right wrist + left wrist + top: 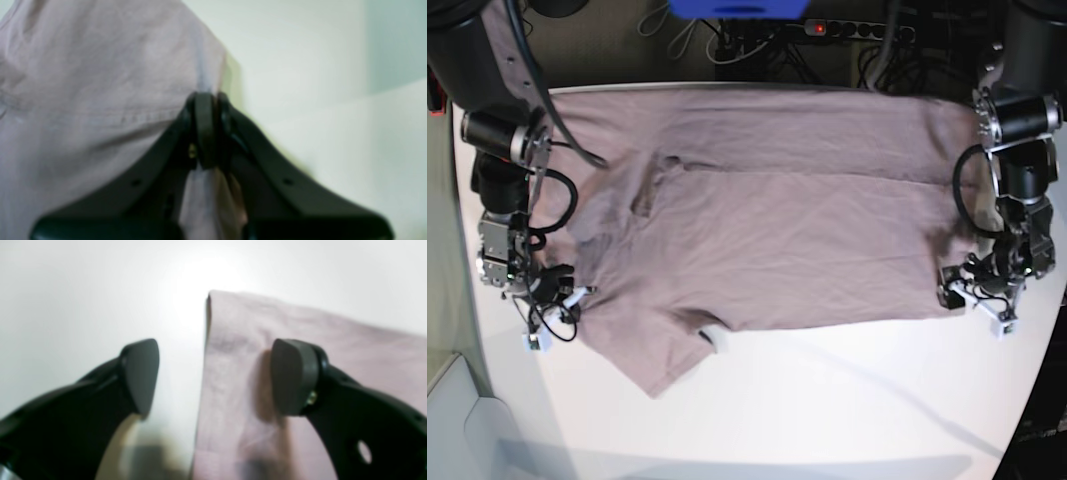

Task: Layout the t-shirt on the table in an organized manner, then fold the t-shirt properly
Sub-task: 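Move both grippers to the shirt's hem edge and grasp it, then lift the hem edge with both grippers and fold it toward the collar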

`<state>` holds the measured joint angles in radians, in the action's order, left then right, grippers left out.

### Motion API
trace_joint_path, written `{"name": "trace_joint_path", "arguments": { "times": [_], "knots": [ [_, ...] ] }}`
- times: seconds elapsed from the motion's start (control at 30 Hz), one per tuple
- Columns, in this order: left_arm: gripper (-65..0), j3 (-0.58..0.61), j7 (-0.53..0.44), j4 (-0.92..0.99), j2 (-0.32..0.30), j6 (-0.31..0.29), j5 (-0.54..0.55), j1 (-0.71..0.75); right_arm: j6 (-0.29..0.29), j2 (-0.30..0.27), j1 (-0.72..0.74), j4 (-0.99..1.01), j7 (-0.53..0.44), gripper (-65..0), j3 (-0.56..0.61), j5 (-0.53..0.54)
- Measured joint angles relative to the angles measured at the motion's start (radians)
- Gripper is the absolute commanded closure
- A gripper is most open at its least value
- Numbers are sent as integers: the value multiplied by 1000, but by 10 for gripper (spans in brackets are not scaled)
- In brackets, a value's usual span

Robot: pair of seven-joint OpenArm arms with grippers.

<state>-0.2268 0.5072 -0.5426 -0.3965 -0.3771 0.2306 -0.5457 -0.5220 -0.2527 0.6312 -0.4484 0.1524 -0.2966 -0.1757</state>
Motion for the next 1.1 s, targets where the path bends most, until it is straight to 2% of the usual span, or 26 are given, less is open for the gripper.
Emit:
{"name": "trace_joint_path", "arguments": {
  "times": [0.13,0.2,0.33,0.43,0.6,0.7,0.83,0.97,1.1],
  "knots": [
    [-492,124,-32,13,32,19,-46,-26,0,-1,0,2,0,0,0,0],
    [-436,122,-81,55,44,16,-37,-37,0,0,0,2,-1,0,0,1],
    [-283,117,-153,112,31,10,-13,-44,0,-1,0,2,-1,0,0,1],
    [-186,117,-153,113,29,10,-14,-44,0,-2,0,2,0,0,0,0],
    [-89,117,-150,115,28,10,-13,-43,0,-2,0,2,0,0,0,0],
    [-2,117,-150,115,25,9,-8,-42,0,-2,0,2,0,0,0,0],
    [-3,117,-130,105,25,6,-5,-42,0,-2,0,2,0,0,0,0],
    [-2,117,2,-23,32,3,-18,-8,0,-2,1,2,4,0,0,0],
    [-2,121,113,-151,34,2,-28,38,-3,1,-6,-79,114,0,0,-6]
  ]
}}
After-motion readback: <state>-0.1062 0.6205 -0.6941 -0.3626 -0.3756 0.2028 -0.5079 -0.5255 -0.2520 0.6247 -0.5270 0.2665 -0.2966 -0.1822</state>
